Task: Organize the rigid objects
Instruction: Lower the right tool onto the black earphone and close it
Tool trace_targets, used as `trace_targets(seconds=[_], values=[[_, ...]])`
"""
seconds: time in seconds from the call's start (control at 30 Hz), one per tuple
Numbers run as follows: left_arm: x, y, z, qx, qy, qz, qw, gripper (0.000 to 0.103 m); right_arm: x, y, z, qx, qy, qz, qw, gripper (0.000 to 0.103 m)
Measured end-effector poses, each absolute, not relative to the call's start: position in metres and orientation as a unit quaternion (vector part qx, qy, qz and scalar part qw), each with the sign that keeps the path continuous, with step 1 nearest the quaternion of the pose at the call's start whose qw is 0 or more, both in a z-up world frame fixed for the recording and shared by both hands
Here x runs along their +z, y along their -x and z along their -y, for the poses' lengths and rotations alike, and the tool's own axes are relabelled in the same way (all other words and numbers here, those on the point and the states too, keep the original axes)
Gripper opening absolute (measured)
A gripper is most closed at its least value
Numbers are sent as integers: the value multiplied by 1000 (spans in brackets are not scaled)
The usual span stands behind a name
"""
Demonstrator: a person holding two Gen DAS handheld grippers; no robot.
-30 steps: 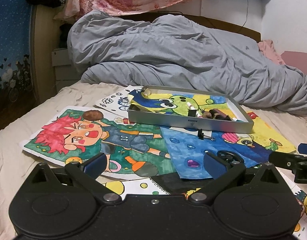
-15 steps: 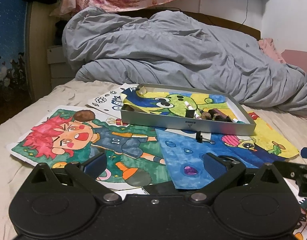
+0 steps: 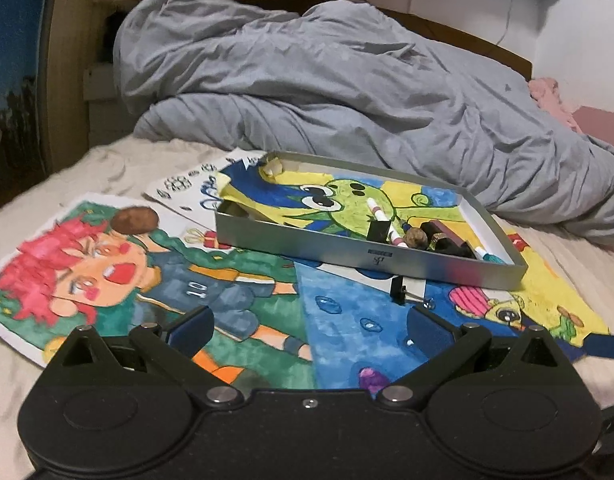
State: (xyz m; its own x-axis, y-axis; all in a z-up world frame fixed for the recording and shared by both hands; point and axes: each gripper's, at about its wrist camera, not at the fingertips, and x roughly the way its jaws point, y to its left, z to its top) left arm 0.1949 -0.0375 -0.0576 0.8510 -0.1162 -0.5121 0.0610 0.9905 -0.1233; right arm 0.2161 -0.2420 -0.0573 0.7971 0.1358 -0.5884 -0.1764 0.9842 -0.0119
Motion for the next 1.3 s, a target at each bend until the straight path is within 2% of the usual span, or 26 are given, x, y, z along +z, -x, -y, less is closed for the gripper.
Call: trace_targets(seconds=[0.33,0.57,0.83,1.0,1.17,1.3], values=[[-74,-241,55,-96,53,-298,948,102,-86,-257,249,104,12,-335,936,102],[-86,-275,76,-143,51,-317,936,102,-92,-263,239,122,38,-328,936,102],[-94,-300,88,-163,41,-328,929,88,-93,-267,236,129,46,-331,934,101],[-96,-304,94,-178,21,-326,928,78,-92,-267,235,132,51,-330,933,89],[-96,-306,100,-184,2,-327,927,66,-91,-265,232,148,63,-330,930,68],[-96,-308,101,-180,-8,-327,928,47,-88,-264,232,157,69,-332,928,56]])
